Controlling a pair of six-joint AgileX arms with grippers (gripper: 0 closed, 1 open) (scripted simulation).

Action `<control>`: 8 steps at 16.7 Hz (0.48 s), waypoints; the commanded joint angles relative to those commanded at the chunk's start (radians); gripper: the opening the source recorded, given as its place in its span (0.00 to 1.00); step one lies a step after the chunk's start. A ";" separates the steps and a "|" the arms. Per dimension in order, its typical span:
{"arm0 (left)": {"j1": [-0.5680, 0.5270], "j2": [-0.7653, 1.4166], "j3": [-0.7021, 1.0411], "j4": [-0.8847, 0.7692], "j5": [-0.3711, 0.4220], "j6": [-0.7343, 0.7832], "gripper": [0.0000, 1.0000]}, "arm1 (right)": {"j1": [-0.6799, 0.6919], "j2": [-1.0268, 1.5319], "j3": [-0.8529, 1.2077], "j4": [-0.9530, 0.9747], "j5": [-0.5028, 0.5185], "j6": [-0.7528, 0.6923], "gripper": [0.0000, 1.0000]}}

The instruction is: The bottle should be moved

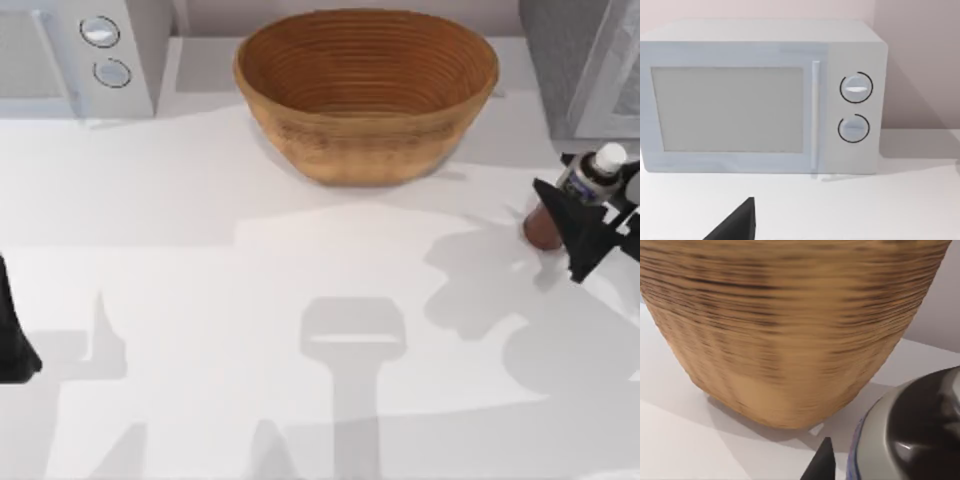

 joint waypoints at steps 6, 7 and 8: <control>0.000 0.000 0.000 0.000 0.000 0.000 1.00 | 0.000 0.000 0.000 0.000 0.000 0.000 0.83; 0.000 0.000 0.000 0.000 0.000 0.000 1.00 | 0.000 0.000 0.000 0.000 0.000 0.000 0.90; 0.000 0.000 0.000 0.000 0.000 0.000 1.00 | 0.000 0.000 0.000 0.000 0.000 0.000 0.98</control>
